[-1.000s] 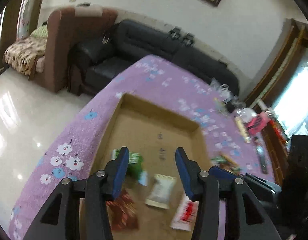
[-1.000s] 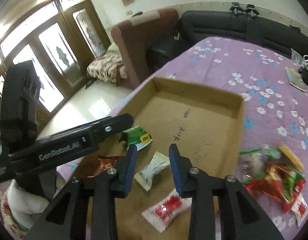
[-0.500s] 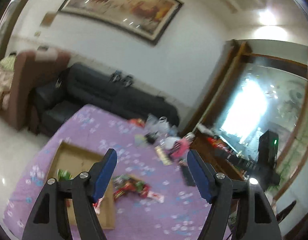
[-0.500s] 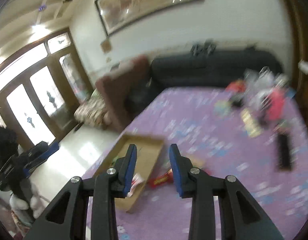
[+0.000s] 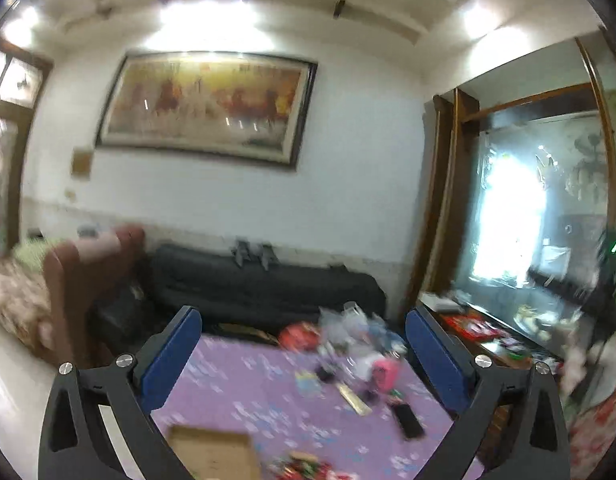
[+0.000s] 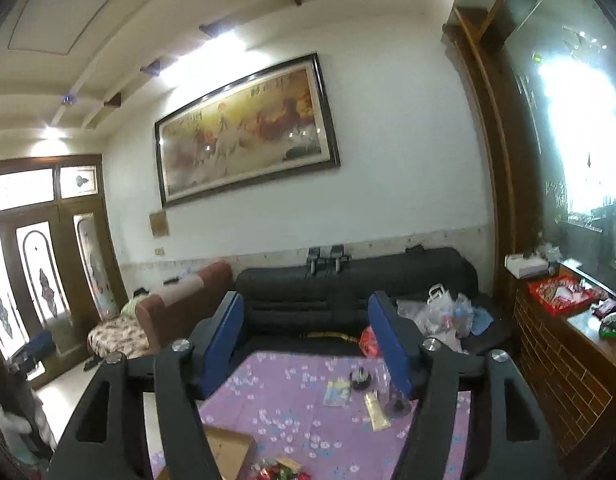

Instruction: Organize snacks

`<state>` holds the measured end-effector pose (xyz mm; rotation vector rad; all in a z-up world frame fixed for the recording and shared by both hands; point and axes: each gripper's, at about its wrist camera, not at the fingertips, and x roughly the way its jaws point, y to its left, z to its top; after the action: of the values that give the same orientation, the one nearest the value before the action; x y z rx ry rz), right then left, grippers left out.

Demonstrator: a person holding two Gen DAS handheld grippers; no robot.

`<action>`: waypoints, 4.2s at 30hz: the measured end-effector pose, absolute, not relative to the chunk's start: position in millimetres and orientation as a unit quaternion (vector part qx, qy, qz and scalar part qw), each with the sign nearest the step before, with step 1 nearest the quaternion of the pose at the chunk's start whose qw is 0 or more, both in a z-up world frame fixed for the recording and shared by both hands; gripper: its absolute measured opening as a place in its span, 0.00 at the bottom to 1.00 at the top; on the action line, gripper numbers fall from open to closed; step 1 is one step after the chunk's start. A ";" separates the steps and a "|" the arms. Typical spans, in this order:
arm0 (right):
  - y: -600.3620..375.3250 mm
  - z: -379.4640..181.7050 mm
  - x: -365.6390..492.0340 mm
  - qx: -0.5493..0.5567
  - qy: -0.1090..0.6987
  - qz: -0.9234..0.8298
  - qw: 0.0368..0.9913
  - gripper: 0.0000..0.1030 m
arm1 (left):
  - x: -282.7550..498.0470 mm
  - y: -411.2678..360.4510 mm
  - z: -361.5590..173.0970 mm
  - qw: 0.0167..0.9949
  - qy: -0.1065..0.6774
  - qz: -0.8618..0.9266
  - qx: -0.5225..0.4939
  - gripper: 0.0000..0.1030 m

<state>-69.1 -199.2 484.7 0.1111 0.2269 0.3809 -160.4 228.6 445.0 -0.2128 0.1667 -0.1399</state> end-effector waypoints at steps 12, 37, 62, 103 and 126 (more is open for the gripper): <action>-97.1 116.9 86.9 0.045 0.446 0.252 0.857 0.41 | -18.1 189.5 172.7 0.908 0.344 -0.145 -0.191 0.64; -76.0 -4.7 112.5 -0.007 0.478 0.250 0.842 0.45 | 67.7 126.4 52.3 0.874 0.463 -0.117 -0.089 0.60; -146.2 -11.7 48.6 0.001 0.431 0.225 0.874 0.28 | -20.2 55.8 37.0 0.881 0.442 -0.161 0.044 0.52; 80.1 59.8 35.7 -0.034 0.414 0.369 0.831 0.26 | -80.1 297.4 44.1 0.903 0.377 0.062 -0.195 0.39; 159.3 37.1 74.5 -0.055 0.435 0.351 0.827 0.29 | -105.6 323.6 56.3 0.910 0.323 0.055 -0.256 0.62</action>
<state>74.5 159.3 37.1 -0.1174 0.9237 0.7460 -105.6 323.6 56.3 -0.5280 0.6654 0.1128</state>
